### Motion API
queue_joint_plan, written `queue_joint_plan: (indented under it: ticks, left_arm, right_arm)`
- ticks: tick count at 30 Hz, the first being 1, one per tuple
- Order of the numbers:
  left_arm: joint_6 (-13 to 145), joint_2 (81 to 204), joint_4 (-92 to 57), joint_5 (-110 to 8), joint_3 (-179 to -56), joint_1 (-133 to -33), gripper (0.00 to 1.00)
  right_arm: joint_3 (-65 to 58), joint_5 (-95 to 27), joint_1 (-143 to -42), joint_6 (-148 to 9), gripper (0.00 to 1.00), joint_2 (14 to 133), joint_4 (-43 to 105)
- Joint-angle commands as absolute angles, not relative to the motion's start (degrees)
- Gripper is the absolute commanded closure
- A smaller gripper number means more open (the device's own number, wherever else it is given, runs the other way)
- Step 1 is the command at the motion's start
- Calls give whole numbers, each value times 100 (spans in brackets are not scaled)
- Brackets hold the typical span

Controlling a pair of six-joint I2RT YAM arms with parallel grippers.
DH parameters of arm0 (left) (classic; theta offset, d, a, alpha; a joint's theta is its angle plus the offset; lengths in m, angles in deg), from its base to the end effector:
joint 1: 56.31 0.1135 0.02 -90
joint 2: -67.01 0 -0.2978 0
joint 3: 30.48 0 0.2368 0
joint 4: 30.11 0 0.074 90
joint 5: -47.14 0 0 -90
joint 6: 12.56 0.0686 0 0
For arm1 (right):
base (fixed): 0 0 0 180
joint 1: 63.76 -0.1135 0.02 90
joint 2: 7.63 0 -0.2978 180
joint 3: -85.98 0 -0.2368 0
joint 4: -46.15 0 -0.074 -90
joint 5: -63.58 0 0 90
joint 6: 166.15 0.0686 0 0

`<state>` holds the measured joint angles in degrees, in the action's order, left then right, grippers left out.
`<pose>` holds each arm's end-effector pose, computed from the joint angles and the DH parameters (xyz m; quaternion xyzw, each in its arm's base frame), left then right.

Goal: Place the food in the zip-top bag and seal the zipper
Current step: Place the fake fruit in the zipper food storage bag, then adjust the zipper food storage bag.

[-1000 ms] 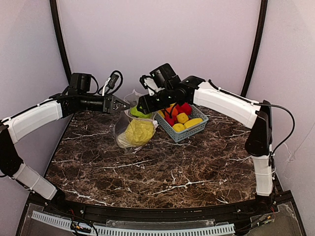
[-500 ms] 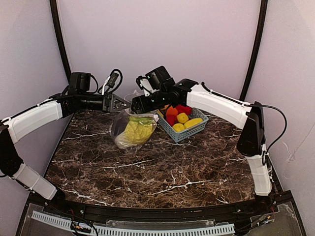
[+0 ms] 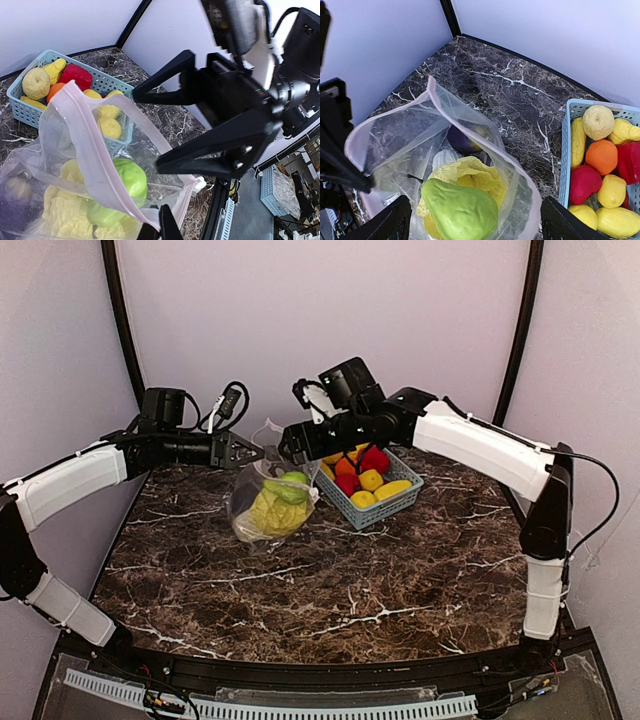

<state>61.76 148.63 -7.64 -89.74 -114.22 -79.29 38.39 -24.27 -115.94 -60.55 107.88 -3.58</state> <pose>0.2811 -0.1736 0.3748 0.2747 0.7372 -0.4816 0.3863 0.3053 0.3891 0.3738 -0.2670 0.8364 0.2531 0.4063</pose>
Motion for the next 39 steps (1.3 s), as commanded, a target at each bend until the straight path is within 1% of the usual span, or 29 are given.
queue_joint_plan:
  ticks: [1, 7, 13, 20, 23, 25, 26, 27, 28, 29, 30, 31, 35, 39]
  left_arm:
    - [6283, 14675, -615, -8883, -11424, -7887, 99]
    - [6276, 14690, -621, -8916, -11418, -7884, 99]
    - [6290, 14694, -622, -8911, -11418, -7886, 99]
    - [6285, 14698, -620, -8931, -11425, -7882, 99]
    - [6285, 14698, -614, -8922, -11424, -7884, 99]
    - [6285, 14701, -612, -8914, -11424, -7881, 99]
    - [6292, 14693, -603, -8906, -11424, -7881, 99]
    - [6298, 14687, -598, -8899, -11429, -7885, 99]
    - [6309, 14679, -591, -8880, -11432, -7883, 99]
    - [6344, 14671, -570, -8860, -11432, -7892, 99]
    - [6367, 14650, -533, -8816, -11444, -7891, 99]
    - [6407, 14644, -515, -8763, -11452, -7883, 99]
    - [6517, 14581, -373, -8676, -11495, -7881, 99]
    - [6564, 14574, -311, -8638, -11529, -7880, 99]
  right_arm:
    - [3369, -2280, -11623, -5908, 13, 10044, -269]
    - [2962, -1871, -11552, -5678, 17, 9832, -478]
    - [2841, -2200, -11482, -5452, 26, 9978, -575]
    - [2875, -2732, -11486, -5417, 43, 10151, -543]
    - [2917, -2922, -11489, -5420, 53, 10237, -548]
    - [2980, -3029, -11491, -5431, 63, 10278, -565]
    - [3022, -3082, -11491, -5439, 69, 10291, -575]
    - [3078, -3153, -11495, -5455, 79, 10301, -578]
    - [3119, -3219, -11499, -5479, 88, 10298, -586]
    - [3178, -3287, -11518, -5499, 94, 10296, -580]
    - [3235, -3338, -11550, -5532, 98, 10283, -573]
    - [3298, -3387, -11585, -5554, 100, 10273, -578]
    - [3417, -3494, -11750, -5626, 100, 10164, -497]
    - [3178, -3433, -11807, -5575, 100, 9998, -276]
